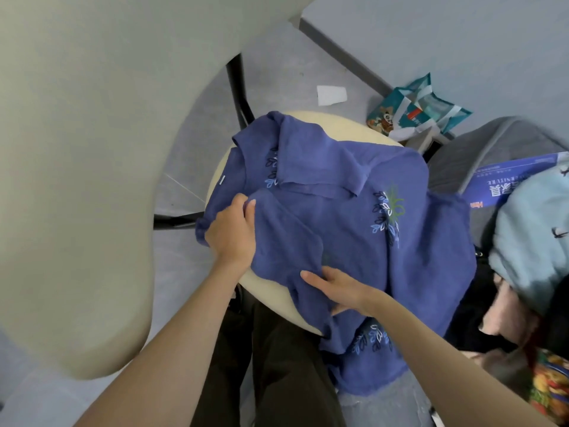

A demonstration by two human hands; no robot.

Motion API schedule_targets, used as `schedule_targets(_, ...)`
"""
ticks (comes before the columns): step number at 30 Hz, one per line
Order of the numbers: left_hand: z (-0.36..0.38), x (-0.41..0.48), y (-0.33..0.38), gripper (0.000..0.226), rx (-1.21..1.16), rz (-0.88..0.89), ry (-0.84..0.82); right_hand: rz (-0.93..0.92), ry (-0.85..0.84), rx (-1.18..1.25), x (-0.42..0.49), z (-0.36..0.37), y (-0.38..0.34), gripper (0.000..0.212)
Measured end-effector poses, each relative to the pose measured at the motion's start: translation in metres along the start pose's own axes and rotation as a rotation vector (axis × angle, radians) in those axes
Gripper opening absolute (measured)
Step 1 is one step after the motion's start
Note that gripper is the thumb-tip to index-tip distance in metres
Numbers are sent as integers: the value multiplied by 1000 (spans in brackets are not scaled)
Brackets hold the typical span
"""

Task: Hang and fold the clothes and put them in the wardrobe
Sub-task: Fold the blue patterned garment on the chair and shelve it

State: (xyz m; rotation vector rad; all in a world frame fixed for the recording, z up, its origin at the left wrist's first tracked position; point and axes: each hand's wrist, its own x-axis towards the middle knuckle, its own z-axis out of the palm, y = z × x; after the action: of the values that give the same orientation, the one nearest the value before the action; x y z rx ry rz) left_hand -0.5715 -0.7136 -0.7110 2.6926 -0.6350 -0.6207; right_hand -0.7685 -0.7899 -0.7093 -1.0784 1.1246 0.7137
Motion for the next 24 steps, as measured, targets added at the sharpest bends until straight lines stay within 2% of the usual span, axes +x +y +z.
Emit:
schedule_targets(2, 2, -2, -1, 31, 32, 99, -61, -26, 184, -18, 0, 0, -1, 36)
schedule_targets(4, 5, -5, -5, 36, 80, 105, -122, -62, 344, 135, 1, -1, -4, 32)
schedule_targets(7, 10, -7, -11, 35, 58, 13, -176, -76, 364, 278, 3, 0, -15, 28)
schedule_targets(10, 10, -7, -14, 33, 9, 2, -112, -88, 462, 290, 8, 2, -25, 12)
schedule_targets(12, 8, -7, -15, 35, -44, -14, -35, -93, 591, 256, 9, 3, -27, 12)
schedule_targets(15, 7, -9, -17, 48, -115, -179, -1, -136, 758, 21, 2, 6, -29, 28)
schedule_targets(18, 4, -13, -21, 78, -236, -398, -24, -341, 821, -219, -4, 3, -50, 35)
schedule_targets(22, 7, -15, -32, 93, -362, -431, -83, -687, 676, -652, 4, -11, -112, 35)
schedule_targets(24, 9, -15, -35, 94, -434, -462, -93, -738, 604, -860, 17, -19, -147, 42)
